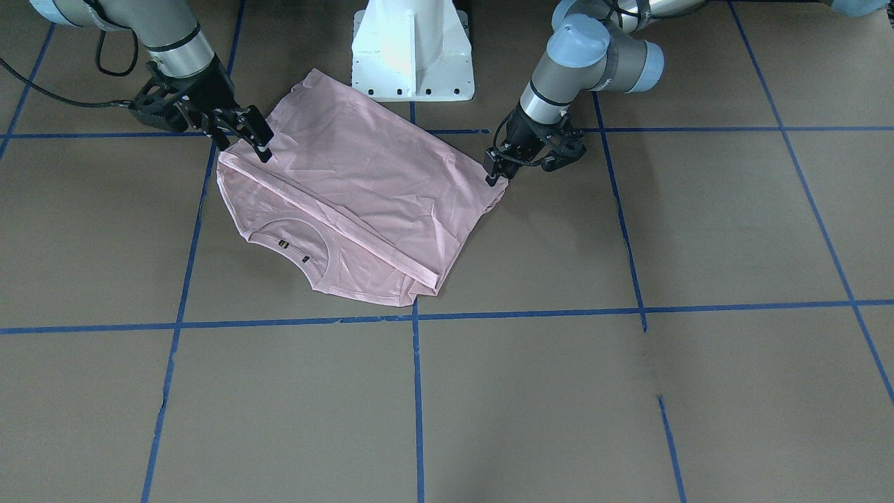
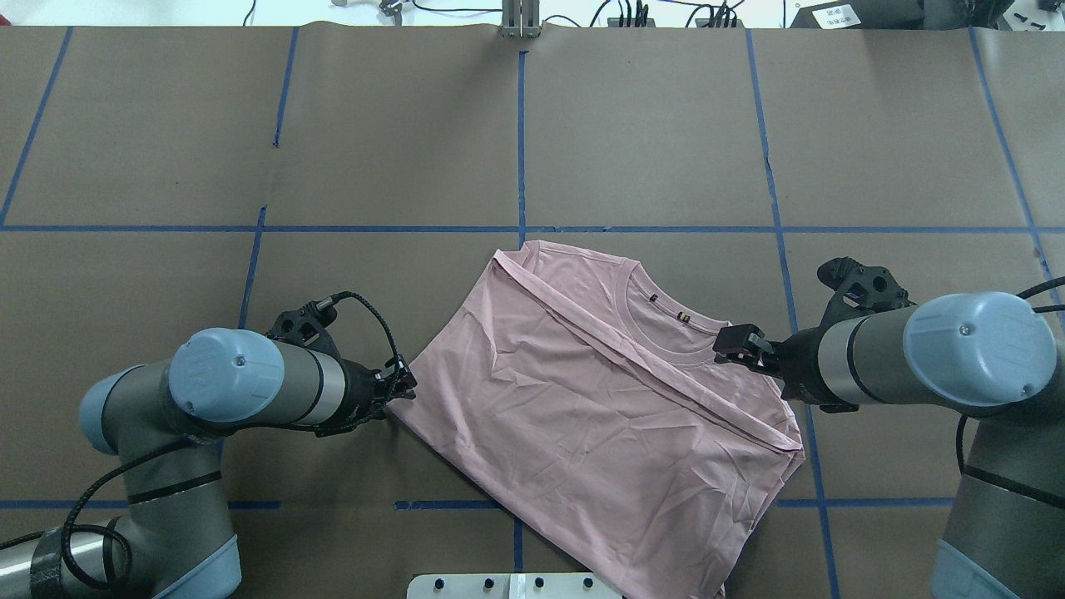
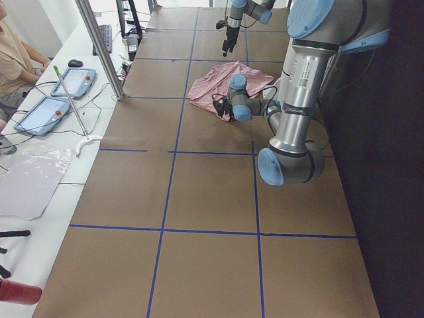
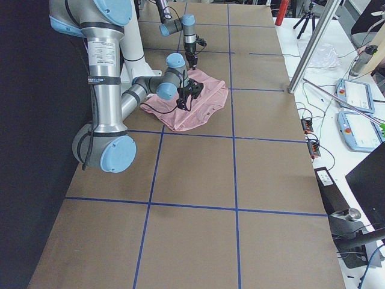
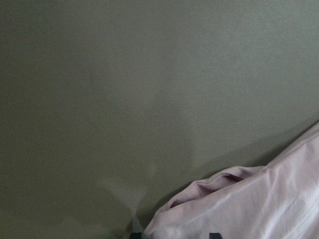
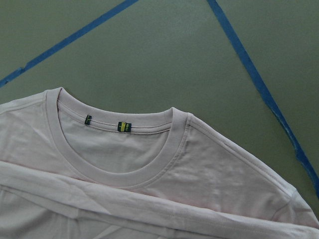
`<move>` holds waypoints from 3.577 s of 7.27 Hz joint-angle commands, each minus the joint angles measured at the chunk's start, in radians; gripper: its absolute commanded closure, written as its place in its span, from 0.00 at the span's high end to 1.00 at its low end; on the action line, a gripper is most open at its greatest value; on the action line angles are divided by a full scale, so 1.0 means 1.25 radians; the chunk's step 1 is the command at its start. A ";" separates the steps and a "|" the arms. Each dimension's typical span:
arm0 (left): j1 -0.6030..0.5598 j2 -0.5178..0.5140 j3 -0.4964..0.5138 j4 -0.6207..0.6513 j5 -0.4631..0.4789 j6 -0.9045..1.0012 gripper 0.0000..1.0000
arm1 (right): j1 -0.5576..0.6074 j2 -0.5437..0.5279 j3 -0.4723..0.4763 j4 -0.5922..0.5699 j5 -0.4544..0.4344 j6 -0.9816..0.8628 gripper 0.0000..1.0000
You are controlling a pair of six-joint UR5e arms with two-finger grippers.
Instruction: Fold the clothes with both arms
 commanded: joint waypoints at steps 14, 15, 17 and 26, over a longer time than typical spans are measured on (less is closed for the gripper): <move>-0.342 -0.409 0.577 -0.157 0.009 0.339 0.00 | -0.002 0.040 -0.010 0.004 -0.026 0.010 1.00; -0.349 -0.432 0.642 -0.220 0.011 0.342 0.00 | -0.007 0.063 -0.016 0.003 -0.037 0.012 1.00; -0.352 -0.427 0.631 -0.246 0.019 0.336 0.46 | -0.058 0.150 -0.083 -0.002 -0.082 0.026 1.00; -0.352 -0.252 0.384 -0.210 -0.002 0.335 0.46 | -0.208 0.331 -0.217 -0.150 -0.201 0.222 0.85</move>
